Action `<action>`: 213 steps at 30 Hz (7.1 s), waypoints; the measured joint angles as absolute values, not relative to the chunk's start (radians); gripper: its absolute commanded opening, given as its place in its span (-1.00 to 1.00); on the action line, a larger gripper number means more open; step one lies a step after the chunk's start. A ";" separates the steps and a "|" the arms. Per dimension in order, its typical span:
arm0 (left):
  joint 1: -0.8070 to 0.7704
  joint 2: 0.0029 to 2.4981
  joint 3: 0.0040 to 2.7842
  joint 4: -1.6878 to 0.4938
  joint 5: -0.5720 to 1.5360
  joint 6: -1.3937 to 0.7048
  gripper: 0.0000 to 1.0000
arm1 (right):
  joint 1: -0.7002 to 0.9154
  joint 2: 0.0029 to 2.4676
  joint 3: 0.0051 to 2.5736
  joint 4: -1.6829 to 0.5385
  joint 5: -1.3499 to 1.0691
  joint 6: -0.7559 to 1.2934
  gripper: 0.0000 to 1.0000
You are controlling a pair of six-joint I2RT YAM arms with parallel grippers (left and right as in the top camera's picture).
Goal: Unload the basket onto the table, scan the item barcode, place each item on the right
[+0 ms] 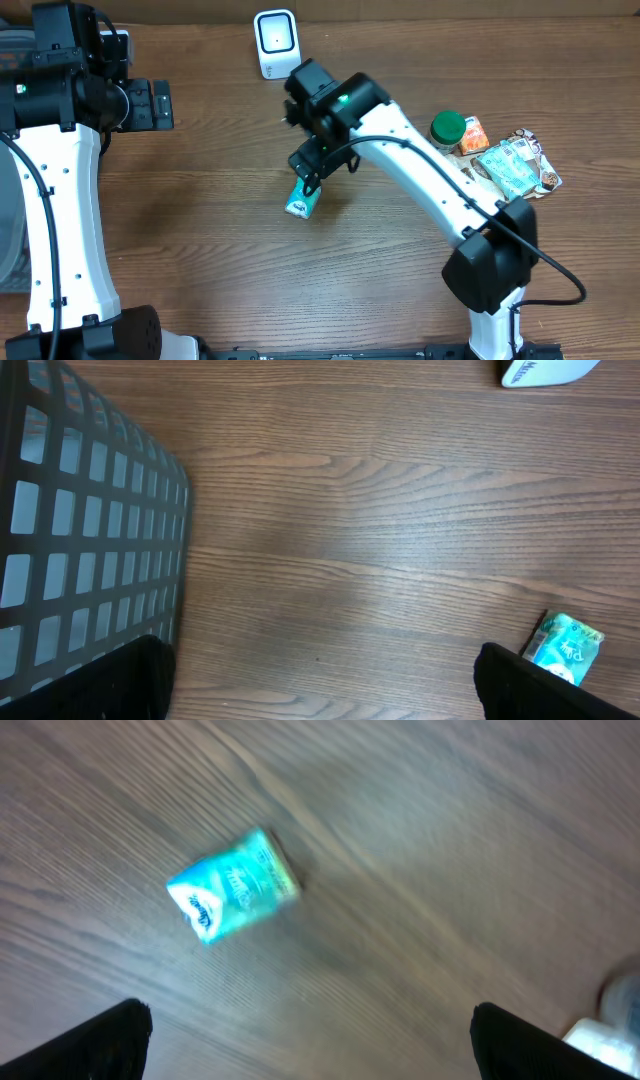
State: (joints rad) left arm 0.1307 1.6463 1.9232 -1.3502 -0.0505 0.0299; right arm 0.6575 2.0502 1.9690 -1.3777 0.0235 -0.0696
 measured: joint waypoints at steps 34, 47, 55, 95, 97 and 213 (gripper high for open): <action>0.131 1.646 1.923 -1.350 -0.051 0.030 0.99 | 0.730 2.047 1.447 -0.826 -0.133 0.824 -0.17; 0.131 1.646 1.923 -1.350 -0.051 0.030 0.99 | 0.730 2.045 1.381 -0.709 -0.144 0.829 -0.63; 0.131 1.646 1.923 -1.350 -0.051 0.030 0.99 | 0.711 2.039 1.393 -0.767 -0.199 0.617 -0.92; 0.131 1.646 1.923 -1.350 -0.050 0.030 0.99 | 0.269 1.949 1.445 -0.707 -1.536 0.232 -0.92; 0.131 1.646 1.923 -1.350 -0.051 0.030 0.99 | 0.269 1.949 1.445 -0.707 -1.536 0.233 -0.92; 0.131 1.646 1.923 -1.350 -0.051 0.030 0.99 | 0.587 2.632 2.230 0.044 0.415 -1.285 -0.92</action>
State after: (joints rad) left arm 0.1307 1.6463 1.9232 -1.3502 -0.0505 0.0299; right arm 0.5869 2.6316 2.2303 0.0444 0.4152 -1.2854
